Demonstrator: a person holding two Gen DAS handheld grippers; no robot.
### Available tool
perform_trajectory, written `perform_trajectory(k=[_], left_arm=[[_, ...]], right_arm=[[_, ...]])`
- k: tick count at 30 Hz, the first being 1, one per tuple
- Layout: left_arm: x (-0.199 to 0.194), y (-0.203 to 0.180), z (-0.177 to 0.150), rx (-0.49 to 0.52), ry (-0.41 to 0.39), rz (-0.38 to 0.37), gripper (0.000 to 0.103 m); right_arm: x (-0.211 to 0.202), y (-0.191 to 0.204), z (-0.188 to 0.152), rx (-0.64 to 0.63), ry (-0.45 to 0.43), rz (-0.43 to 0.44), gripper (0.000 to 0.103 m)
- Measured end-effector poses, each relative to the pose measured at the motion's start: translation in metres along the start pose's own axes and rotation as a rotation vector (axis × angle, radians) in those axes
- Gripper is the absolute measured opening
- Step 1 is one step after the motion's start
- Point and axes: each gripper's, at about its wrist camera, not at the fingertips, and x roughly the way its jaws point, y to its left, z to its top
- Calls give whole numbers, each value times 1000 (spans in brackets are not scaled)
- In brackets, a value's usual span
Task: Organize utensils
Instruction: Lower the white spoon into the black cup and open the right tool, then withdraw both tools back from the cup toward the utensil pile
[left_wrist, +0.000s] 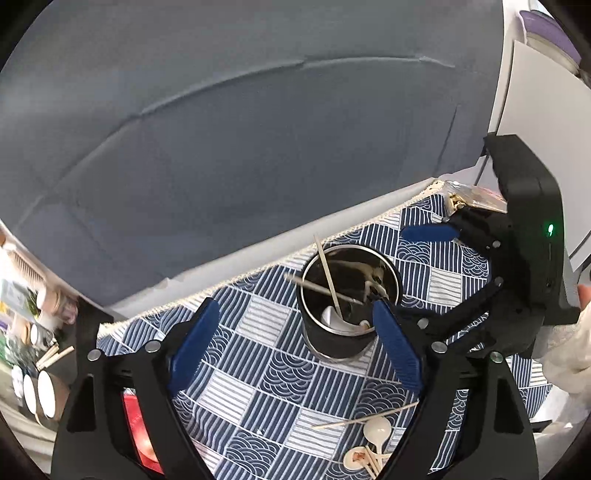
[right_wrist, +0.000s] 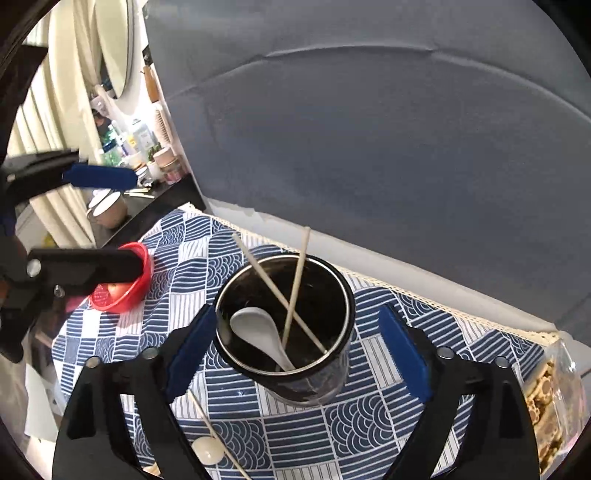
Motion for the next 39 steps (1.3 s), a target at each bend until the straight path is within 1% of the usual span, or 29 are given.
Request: perform_trajectory(k=[1,4,5,6,7,9,10,12,15,17,19,21,23,25,28,30,32,35,37,39], left_arm=[[-1,0,-3,-8,-4,5,90],[-4,3,-14,-48,5,-17,94],[-4,3,-16,-51,7,-5,96],[-5,2,-21,-57,12,24,97],[-6,3,-26,-61,12,39,97],[-11,2,-35,-70,15,40,97],[-12,1,-39,-74,20,40,97],[-14,-3,-48,-77,34,45,97],[-15,-8,-60,-81,47,51,97],[-17,-10,-65,-91,55,51,97],[-19,-14,-74,-90,54,71,97],[-18,-15,-81,-97,63,63,97],[-17,-17,-92,-120,80,55,97],[-16,-18,-102,-127,104,63,97],[-15,-20,-120,-139,131,75,97],[-14,-22,-131,-142,142,90,97],[-9,-24,-144,-150,172,80,97],[-5,-31,-165,-144,204,88,97],[-3,-36,-180,-152,218,66,97],[1,-41,-194,-149,240,59,97]], right_arm=[[-1,0,-2,2,2,-7,86],[-4,0,-11,13,12,-10,87],[-4,1,-16,18,24,-15,87],[-3,2,-20,15,40,-20,87],[-4,3,-23,7,49,-28,87],[-9,6,-32,-22,43,-77,87],[-10,8,-35,-25,49,-81,87],[-14,9,-41,-20,66,-67,87],[-20,13,-50,-29,67,-78,87],[-21,14,-56,-32,88,-60,88],[-19,16,-61,-24,113,-49,88],[-18,17,-71,-14,134,-36,87],[-16,18,-80,-10,158,-39,88],[-15,20,-89,-18,177,-49,87],[-18,23,-100,-25,186,-62,88],[-24,22,-109,-2,186,-65,88],[-27,20,-117,8,196,-54,87],[-35,21,-131,-7,191,-66,87],[-34,22,-139,-26,212,-76,88],[-35,23,-148,-47,222,-88,87]])
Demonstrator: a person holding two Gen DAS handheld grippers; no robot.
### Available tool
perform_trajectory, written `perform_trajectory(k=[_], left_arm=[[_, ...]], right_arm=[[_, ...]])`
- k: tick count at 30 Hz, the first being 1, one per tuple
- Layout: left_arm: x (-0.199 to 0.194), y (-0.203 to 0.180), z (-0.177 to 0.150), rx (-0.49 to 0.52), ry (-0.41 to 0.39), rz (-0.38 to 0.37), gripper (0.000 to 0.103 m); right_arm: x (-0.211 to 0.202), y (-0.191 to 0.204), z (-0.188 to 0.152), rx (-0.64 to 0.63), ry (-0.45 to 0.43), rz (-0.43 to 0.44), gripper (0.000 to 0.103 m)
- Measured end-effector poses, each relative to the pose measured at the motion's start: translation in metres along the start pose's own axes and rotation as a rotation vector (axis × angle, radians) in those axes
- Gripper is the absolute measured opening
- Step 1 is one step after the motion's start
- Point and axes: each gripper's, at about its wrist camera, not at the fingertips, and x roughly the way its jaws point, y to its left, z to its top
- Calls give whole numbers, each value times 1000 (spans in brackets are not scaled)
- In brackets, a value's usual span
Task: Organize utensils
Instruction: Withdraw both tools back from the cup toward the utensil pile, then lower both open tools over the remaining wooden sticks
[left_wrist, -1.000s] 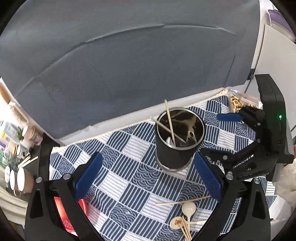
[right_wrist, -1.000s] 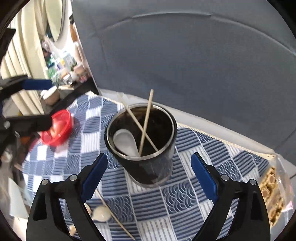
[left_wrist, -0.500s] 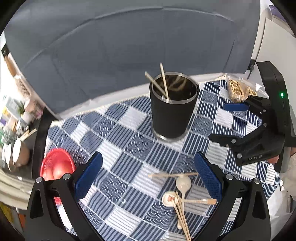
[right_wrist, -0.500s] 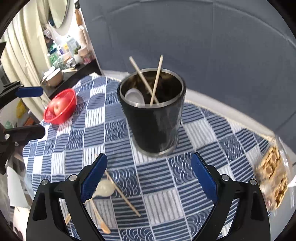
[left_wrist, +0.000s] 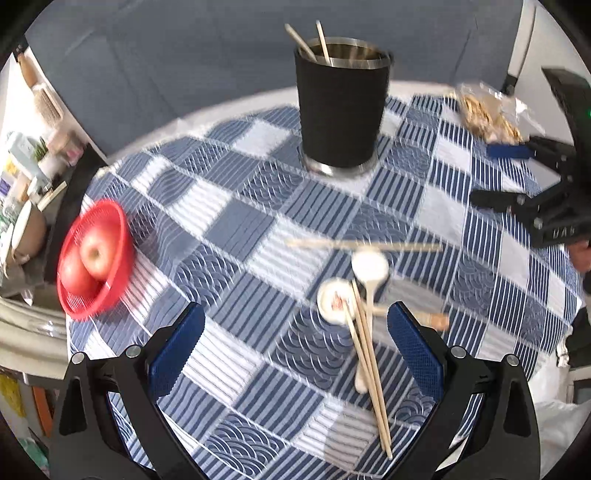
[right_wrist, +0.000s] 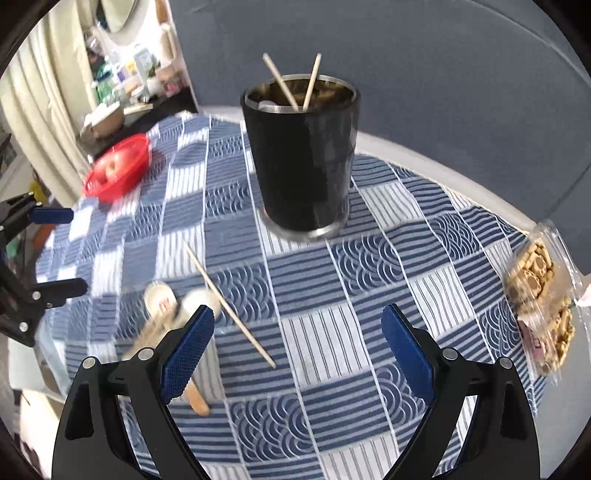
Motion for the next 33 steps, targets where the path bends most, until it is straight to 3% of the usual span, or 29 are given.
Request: perform_trajectory(k=[2,10,14,19,24,29,33], left_arm=[[5,-4,-13,3,2,10,97],[31,-9,-65,-36,38,-107,97],[44,-14,-82,-54,67,-95,97],[57,-5,-93,-129,105,-83,97],[67,3,-97,-208,140,-126,97],[63,-4,-99,-186,141,-123,97],[72,-6,-97,-211,185,-116,97]], right_arm=[[4,-2,-8,17,20,20,87],[31,1,-41,-2,113,5,87],[41,4,-45,-18,141,16,87],[57,9,-38,-51,156,11,87],[72,12,-31,-38,156,16,87],[79,19,-26,-59,151,7,87],[80,20,-20,-64,153,4,87]])
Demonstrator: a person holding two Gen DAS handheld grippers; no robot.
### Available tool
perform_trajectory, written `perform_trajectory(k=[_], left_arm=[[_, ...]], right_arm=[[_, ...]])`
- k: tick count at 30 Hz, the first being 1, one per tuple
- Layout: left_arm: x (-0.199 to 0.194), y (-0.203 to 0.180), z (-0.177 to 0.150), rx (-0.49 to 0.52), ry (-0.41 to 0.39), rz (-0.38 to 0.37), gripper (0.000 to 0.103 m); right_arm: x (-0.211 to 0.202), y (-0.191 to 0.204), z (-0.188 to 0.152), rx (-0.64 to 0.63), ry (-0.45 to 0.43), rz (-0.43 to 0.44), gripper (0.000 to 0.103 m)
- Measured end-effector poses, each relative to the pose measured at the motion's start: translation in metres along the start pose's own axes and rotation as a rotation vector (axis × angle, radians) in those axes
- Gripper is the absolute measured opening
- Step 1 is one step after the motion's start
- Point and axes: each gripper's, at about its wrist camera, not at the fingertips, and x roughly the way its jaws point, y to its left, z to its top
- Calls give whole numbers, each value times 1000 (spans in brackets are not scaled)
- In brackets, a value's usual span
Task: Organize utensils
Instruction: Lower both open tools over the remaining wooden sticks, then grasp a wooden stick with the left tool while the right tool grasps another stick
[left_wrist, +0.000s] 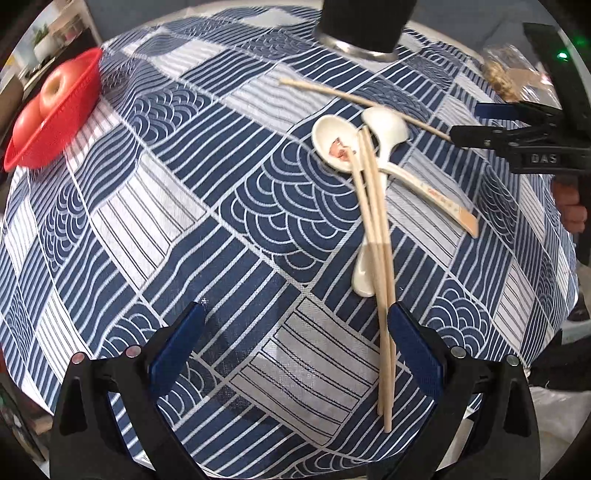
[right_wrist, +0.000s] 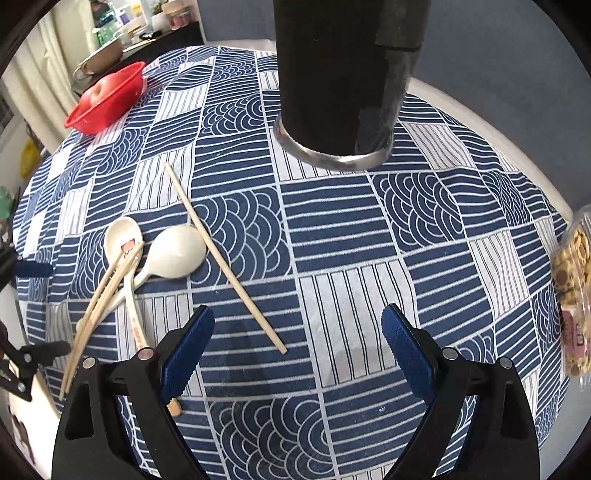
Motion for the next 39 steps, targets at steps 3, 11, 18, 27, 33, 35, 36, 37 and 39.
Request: perform_trajectory(k=[3,11,18,27,33,35,36,37,39], left_arm=[[4,-8,4,12,6,24,97],[7,0,3,-14,26,45,97],[11,-4,-4,3,28,102,98],[5,9,-23,-10,-111,108,99],[2,5,-26,-86,-108,132,99],[3,-2,-30,-108,-100,146,99],[3,-2,-31,-113,-94,146,99],[3,-3,-31,-123,-81,142,98],[2,-4,-27,-135,-46,135,90]], right_arm=[[0,-1,2,-1,8,7,87],[6,-2,9,-41,22,5,87],[19,8,20,-99,38,3,87],[45,4,35,-103,91,40,97],[47,5,31,-90,87,36,97],[47,2,33,-45,116,18,97],[48,0,33,-16,142,6,97],[48,-1,32,3,165,0,96],[47,3,28,-31,206,6,94]])
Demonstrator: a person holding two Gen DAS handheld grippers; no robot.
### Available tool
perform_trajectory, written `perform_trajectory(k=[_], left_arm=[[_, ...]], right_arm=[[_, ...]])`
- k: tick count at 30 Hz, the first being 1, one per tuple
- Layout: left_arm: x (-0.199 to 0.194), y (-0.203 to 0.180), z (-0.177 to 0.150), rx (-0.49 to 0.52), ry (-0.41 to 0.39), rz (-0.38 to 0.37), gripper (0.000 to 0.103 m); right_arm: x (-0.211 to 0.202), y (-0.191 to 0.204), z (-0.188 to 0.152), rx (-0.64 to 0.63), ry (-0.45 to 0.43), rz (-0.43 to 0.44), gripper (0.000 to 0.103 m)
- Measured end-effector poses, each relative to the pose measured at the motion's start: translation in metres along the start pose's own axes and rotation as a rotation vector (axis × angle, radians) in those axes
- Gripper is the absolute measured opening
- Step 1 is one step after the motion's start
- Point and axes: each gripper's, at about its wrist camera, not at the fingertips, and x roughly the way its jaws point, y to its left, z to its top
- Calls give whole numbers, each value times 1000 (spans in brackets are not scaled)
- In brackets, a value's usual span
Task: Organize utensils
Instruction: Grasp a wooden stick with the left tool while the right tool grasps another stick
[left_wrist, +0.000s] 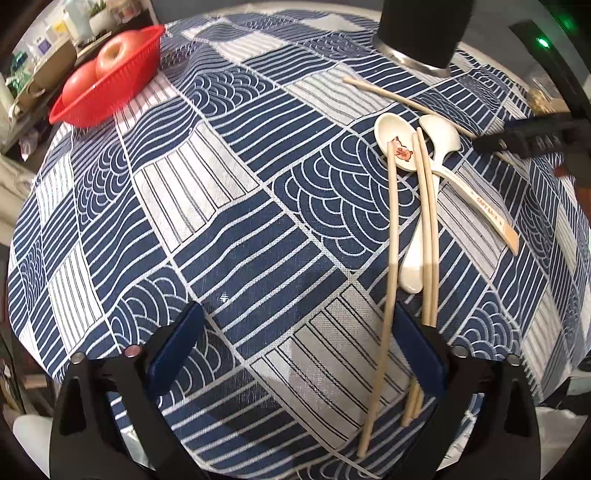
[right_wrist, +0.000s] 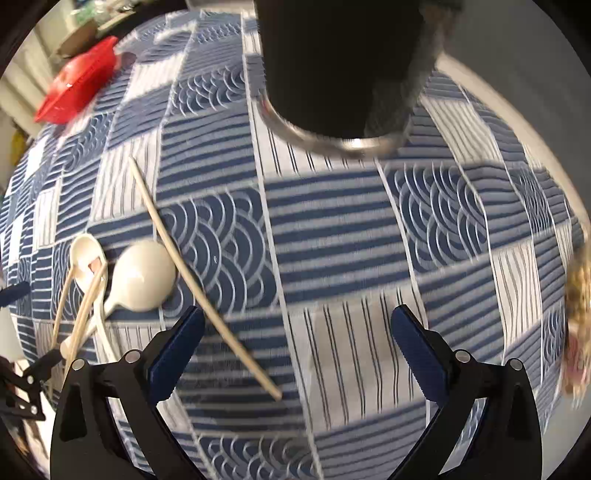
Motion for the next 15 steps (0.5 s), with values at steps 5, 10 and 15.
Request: perform_trajectory(k=[5,10,15], left_arm=[[-10,-15,11,114,46,-35,20],[-13,-15,7,136,81,-29,4],[-20,-1,-2,94,110,-67,4]], right_arm=[[-15,12,-17,-97,61,2,4],[-19,-1,-43,-11,66,23,4],[-33,-30,-86,156,53,144,4]])
